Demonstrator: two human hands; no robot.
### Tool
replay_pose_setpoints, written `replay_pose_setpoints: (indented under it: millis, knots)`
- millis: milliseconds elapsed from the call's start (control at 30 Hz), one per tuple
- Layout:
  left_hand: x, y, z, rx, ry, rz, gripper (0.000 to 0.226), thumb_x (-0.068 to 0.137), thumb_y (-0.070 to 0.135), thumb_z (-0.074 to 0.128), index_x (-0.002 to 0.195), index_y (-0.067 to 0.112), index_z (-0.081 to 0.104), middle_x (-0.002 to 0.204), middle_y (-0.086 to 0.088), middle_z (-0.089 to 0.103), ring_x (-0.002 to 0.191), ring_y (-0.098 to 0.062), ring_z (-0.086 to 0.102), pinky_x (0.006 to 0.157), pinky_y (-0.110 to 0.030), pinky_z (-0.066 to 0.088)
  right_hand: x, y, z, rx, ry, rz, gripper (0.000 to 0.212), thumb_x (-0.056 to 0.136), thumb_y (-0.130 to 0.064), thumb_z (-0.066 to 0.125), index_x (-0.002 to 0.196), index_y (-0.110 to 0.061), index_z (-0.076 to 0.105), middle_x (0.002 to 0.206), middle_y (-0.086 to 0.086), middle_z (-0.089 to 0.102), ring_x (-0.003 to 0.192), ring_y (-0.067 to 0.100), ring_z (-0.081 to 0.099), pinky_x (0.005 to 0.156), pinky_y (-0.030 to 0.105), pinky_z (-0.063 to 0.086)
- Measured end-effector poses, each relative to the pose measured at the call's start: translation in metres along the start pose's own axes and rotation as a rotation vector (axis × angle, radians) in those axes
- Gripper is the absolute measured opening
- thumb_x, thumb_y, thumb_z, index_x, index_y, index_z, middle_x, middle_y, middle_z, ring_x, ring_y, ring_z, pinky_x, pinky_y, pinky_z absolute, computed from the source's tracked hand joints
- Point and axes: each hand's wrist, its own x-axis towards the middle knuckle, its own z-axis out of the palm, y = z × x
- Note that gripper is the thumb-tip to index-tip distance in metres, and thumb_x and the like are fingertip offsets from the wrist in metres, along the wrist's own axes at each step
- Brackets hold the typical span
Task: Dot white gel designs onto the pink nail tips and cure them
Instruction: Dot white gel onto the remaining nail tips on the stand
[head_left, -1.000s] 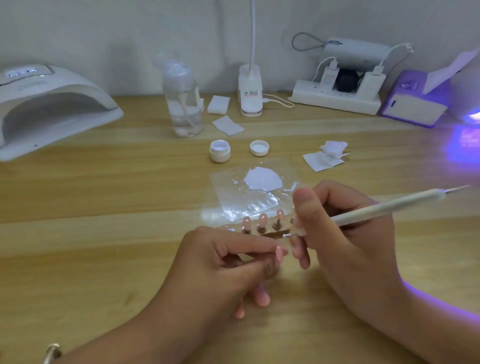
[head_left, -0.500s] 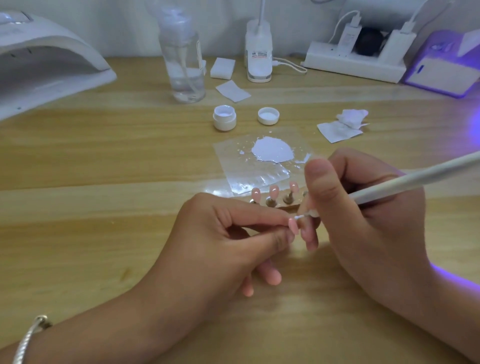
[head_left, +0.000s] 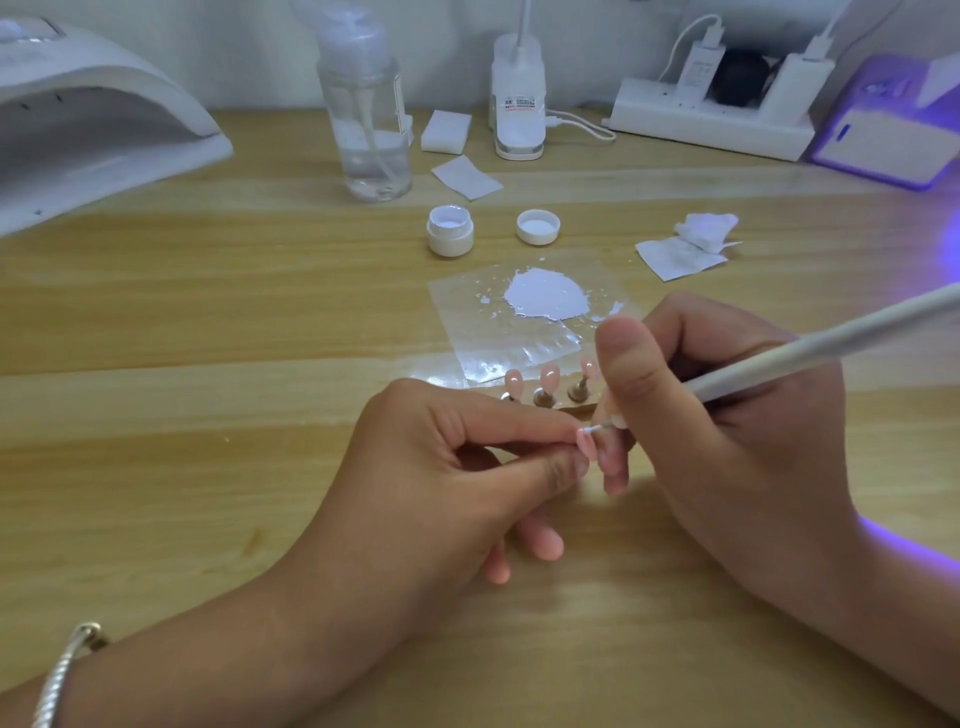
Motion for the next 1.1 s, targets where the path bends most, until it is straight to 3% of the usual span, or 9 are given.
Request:
replay_pose_setpoints:
  millis: [167,1100]
  knots:
    - [-0.0002,0.0004,0.0008,-0.02,-0.004,0.003,0.01,0.08,0.01,0.077,0.08,0.019,0.082,0.073,-0.003,0.076,0.045,-0.021,0.067,0.032,-0.026,0.044,-0.0004,0.0,-0.0003,-0.003,-0.014,0.009,0.038,0.095,-0.02,0.06,0.062,-0.004,0.051,0.046,0.005,0.056,0.034,0.017,0.054,0.038,0.025,0.041]
    - [0.0007,-0.0032,0.0001,-0.005,0.012,0.022,0.009,0.08,0.012,0.079,0.079,0.021,0.082,0.07,0.0,0.075,0.045,-0.02,0.068,0.034,-0.024,0.043,-0.0008,0.0048,-0.0021,0.016,-0.024,0.001,0.037,0.096,-0.021,0.059,0.062,-0.007,0.053,0.045,0.004,0.055,0.035,0.017,0.054,0.038,0.024,0.042]
